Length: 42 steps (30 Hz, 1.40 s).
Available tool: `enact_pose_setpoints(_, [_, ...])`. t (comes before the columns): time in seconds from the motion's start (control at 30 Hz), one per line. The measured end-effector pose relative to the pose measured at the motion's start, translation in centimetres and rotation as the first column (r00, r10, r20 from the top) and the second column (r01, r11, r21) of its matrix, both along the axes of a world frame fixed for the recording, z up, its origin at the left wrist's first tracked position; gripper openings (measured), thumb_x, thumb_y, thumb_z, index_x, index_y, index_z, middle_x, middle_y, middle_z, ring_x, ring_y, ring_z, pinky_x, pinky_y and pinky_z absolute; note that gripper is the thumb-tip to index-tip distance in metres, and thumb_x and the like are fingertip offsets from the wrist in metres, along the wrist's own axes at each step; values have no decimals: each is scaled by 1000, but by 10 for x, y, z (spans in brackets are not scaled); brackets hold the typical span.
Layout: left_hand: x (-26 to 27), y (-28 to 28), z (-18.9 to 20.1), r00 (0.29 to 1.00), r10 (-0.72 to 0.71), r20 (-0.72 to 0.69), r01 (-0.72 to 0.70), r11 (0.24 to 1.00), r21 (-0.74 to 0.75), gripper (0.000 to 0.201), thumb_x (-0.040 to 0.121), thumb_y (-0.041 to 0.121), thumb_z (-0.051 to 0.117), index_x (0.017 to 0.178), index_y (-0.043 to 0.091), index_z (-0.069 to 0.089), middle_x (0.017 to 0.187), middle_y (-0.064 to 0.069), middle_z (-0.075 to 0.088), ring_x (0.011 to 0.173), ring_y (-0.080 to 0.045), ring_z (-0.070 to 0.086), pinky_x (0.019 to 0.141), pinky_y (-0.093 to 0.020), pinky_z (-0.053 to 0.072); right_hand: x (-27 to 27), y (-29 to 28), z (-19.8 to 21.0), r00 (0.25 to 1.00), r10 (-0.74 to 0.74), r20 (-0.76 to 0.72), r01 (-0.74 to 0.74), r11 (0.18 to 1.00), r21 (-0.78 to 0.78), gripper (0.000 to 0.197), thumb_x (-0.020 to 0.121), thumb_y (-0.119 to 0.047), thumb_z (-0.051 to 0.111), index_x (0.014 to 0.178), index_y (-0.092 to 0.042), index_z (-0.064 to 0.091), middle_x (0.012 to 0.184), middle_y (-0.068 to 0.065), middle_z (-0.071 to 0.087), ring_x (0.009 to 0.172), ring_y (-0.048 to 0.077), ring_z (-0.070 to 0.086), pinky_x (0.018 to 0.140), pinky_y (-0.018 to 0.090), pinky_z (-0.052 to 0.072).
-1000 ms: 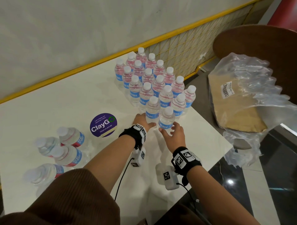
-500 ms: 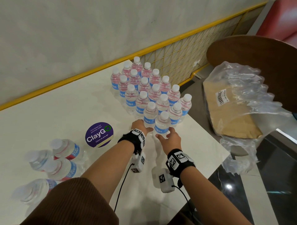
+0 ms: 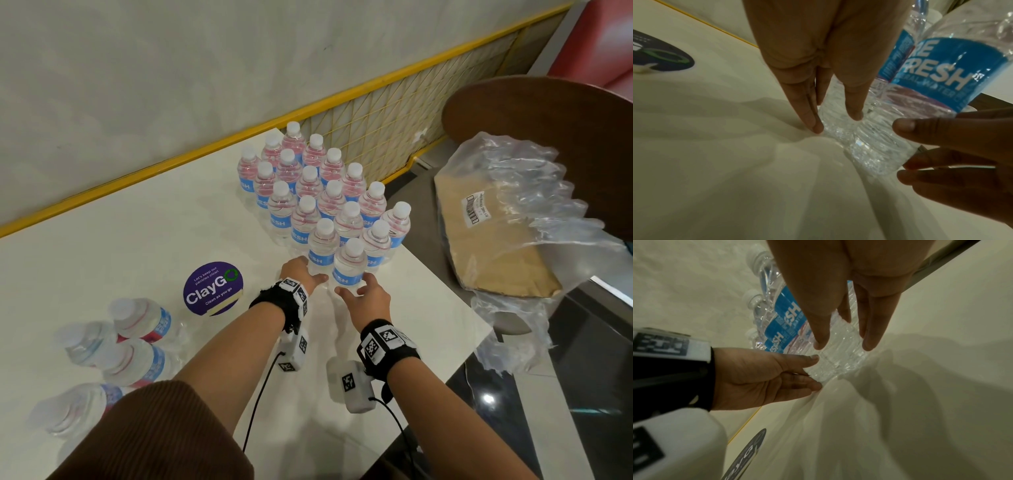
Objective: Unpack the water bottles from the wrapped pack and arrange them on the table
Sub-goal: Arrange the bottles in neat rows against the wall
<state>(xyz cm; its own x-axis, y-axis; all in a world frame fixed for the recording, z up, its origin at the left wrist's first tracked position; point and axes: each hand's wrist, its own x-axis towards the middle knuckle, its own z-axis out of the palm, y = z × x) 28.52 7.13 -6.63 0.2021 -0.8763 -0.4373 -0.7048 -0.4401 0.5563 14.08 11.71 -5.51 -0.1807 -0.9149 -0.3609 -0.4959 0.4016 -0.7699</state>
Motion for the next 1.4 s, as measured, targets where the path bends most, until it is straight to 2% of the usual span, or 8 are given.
enact_pose_setpoints(0.23, [-1,3,9,1000,-29,7,29,999,35,59,83,39,67,128,5,51,129,-13,58,118,-29,55,100,-37,44,1,1,1,1000,10,-20,-10,1000,0,58,81,-33,71,132,-17,45,124,11,59,115,25,55,92,31,42])
enact_pose_setpoints(0.4, [3,9,21,983,-168,74,157,978,135,54,86,35,64,127,4,50,130,-13,56,120,-30,53,98,-34,42,0,9,2,1000,12,-14,-10,989,144,67,83,-36,68,138,-12,38,126,12,58,118,25,54,97,32,42])
enact_pose_setpoints(0.6, [24,25,52,907,-388,163,337,902,270,55,83,41,66,125,6,57,130,-11,57,117,-27,54,98,-33,44,21,41,7,953,296,-59,-274,932,239,38,82,-29,69,115,-13,58,109,7,64,93,19,58,76,22,40])
enact_pose_setpoints(0.7, [40,44,83,883,-432,185,384,890,246,56,84,40,67,127,7,55,132,-9,55,119,-26,53,97,-31,43,50,66,15,879,476,-22,-456,854,250,36,79,-29,72,110,-14,61,97,2,59,85,15,53,68,20,40])
enact_pose_setpoints(0.93, [105,110,147,845,-470,254,407,875,263,47,84,32,69,122,5,60,125,-8,61,113,-25,57,89,-30,45,128,132,42,576,815,61,-808,557,191,37,78,-28,74,112,-19,61,101,0,64,88,13,55,76,23,41])
enact_pose_setpoints(1.07, [140,146,157,789,-512,339,406,849,336,46,86,30,66,125,7,60,127,-6,59,106,-22,58,76,-26,45,160,164,50,423,904,69,-897,406,174,45,78,-26,74,120,-21,57,118,3,60,92,13,53,84,28,46])
enact_pose_setpoints(1.2, [159,169,154,777,-517,359,402,847,348,48,84,27,69,128,10,57,130,-4,57,118,-20,54,89,-25,41,171,189,57,263,959,105,-950,238,200,54,78,-25,75,127,-20,51,126,3,54,102,16,53,94,31,45])
enact_pose_setpoints(1.4, [170,184,151,732,-547,406,418,832,366,57,81,17,71,134,17,52,139,-3,47,125,-20,47,87,-22,36,177,217,61,183,976,117,-975,164,153,83,72,-33,80,141,-31,34,138,-3,46,124,15,45,100,24,35])
